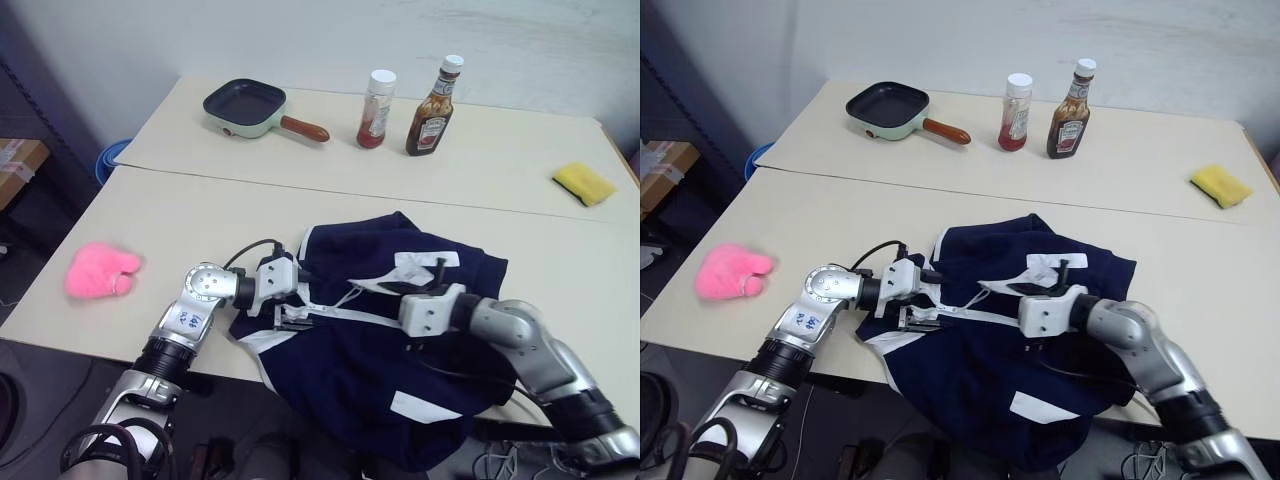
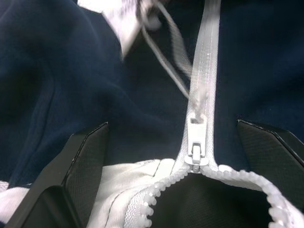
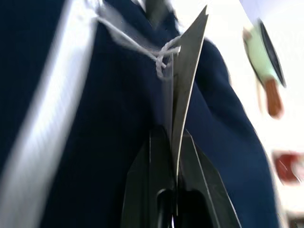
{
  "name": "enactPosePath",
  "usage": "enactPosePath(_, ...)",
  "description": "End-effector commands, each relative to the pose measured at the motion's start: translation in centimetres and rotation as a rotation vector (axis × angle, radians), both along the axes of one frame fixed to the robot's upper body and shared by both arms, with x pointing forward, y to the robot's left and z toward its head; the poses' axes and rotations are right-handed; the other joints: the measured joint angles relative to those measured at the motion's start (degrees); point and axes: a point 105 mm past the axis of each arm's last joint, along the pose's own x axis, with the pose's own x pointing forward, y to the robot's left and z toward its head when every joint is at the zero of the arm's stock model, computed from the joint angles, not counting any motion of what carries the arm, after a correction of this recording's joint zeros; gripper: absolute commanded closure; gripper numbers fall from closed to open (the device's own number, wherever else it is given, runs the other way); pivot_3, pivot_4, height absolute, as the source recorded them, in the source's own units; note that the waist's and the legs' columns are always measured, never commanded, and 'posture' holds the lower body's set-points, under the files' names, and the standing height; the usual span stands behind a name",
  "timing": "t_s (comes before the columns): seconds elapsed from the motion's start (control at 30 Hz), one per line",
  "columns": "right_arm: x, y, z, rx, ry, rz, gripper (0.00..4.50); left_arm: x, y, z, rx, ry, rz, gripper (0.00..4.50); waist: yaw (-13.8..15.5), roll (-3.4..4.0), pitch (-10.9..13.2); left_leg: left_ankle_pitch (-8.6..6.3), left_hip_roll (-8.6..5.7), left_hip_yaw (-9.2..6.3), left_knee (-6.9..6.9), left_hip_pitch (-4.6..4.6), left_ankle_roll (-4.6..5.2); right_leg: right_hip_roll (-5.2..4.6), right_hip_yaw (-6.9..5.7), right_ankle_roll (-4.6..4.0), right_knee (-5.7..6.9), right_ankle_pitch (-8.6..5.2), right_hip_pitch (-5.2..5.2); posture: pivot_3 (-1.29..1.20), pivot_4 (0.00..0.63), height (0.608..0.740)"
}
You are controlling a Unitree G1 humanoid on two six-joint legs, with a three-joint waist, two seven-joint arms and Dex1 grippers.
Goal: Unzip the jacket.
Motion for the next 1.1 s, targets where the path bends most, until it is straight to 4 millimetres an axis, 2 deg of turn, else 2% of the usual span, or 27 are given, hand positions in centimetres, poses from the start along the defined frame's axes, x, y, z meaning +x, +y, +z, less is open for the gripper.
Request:
enactPosePath(0.03,0.3,-2.6,2.5,0.002,-0.104,-0.106,4.47,-0.1,1.6,-3.7,0.138,0.093,0.079,0.00,-0.03,0.03,-0.02,0.01,0.00,0.00,0.00,0.02,-0.01,0.00,0.01,0.00,0.00,0.00,0.02,0.00,0.150,0.740)
enactPosePath(0.2,-0.3,-6.3,3.1,-0.006,-0.126,-0.260,4.47,-0.2,1.5,-4.1,0.140,0.119,0.101,0.00,0.03,0.04,-0.03,0.00,0.00,-0.08,-0.19,0.75,-0.01,-0.09,0.07,0.00,-0.19,0.00,0.78,0.00,0.150,0.740)
enactPosePath(0.37,-1.2,-10.2,3.5,0.019,-0.143,-0.440,4.47,-0.4,1.4,-4.5,0.138,0.131,0.115,0.00,0.08,0.17,-0.10,-0.02,-0.01,-0.18,-0.19,0.78,-0.01,-0.27,0.40,0.00,-0.22,0.00,0.86,0.00,0.150,0.740)
enactPosePath(0.73,-7.1,-22.4,3.8,-0.060,-0.147,-0.855,4.47,-0.9,2.1,-5.3,0.141,0.149,0.131,0.00,-0.02,0.68,-0.41,-0.04,-0.05,-0.17,-0.45,0.92,0.00,-0.35,0.49,0.00,-0.73,0.00,0.99,0.00,0.150,0.740)
enactPosePath(0.9,-8.0,-26.3,2.6,-0.091,-0.109,-0.947,4.47,-1.0,2.2,-5.5,0.154,0.147,0.112,0.00,-0.23,0.92,-0.57,-0.03,-0.04,-0.13,-0.54,0.99,-0.01,-0.39,0.55,0.00,-0.80,0.00,1.02,0.00,0.150,0.740)
enactPosePath(0.97,-8.4,-27.8,1.5,-0.107,-0.062,-0.990,4.47,-1.0,2.2,-5.6,0.156,0.145,0.111,0.00,-0.37,0.99,-0.61,-0.03,-0.03,-0.12,-0.59,1.00,0.00,-0.41,0.56,0.00,-0.85,0.00,1.01,0.00,0.150,0.740)
enactPosePath(1.1,-8.3,-28.9,1.5,-0.102,-0.094,-1.014,4.47,-0.8,2.3,-5.5,0.157,0.132,0.111,0.00,-0.55,1.06,-0.65,-0.02,-0.04,-0.11,-0.69,1.02,0.00,-0.42,0.56,0.00,-0.93,0.00,1.02,0.00,0.150,0.740)
